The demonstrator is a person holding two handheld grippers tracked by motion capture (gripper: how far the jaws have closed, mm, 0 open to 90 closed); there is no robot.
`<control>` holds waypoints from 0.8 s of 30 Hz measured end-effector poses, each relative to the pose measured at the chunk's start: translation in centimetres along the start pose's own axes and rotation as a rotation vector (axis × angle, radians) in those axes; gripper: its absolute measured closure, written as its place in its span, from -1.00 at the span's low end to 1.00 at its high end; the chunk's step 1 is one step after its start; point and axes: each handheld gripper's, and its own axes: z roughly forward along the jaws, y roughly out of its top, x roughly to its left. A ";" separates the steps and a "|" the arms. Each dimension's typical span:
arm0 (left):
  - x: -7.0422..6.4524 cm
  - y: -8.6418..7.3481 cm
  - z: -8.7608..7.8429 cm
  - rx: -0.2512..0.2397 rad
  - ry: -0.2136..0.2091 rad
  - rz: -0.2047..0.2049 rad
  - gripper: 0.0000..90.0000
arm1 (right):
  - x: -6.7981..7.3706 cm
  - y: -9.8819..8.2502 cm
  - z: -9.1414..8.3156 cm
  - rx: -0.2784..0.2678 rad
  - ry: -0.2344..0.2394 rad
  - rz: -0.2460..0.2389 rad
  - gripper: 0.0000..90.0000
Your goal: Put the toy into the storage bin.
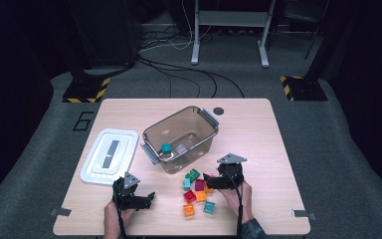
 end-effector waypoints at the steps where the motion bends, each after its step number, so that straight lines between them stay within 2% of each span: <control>1: 0.0 0.0 0.0 0.000 0.000 0.000 -0.99 | 0.1 -0.1 0.1 0.007 0.003 0.005 -0.78; 4: 0.0 0.0 0.0 0.000 0.000 0.000 -0.99 | 0.2 -0.3 0.7 0.021 -0.013 -0.005 -0.72; 10: 0.0 0.0 0.0 0.000 0.000 0.001 -0.99 | -0.3 -1.1 1.2 0.050 -0.026 0.027 -0.51; 12: 0.0 0.0 0.0 0.000 0.000 0.000 -0.99 | -0.4 -1.2 1.1 0.051 -0.032 0.039 -0.38; 13: 0.0 0.0 0.0 0.000 0.000 0.000 -0.99 | -0.6 -1.4 1.1 0.048 -0.035 0.028 -0.34; 14: 0.0 0.0 0.0 0.000 0.000 0.000 -0.99 | -0.5 -1.4 1.0 0.051 -0.037 0.044 -0.26; 20: 0.0 0.0 0.0 0.000 0.000 0.000 -0.99 | -0.9 -1.6 0.6 0.037 -0.044 0.020 0.18; 24: 0.0 0.0 0.0 0.000 0.001 0.000 -0.99 | -1.0 -1.6 0.5 0.036 -0.045 0.018 0.28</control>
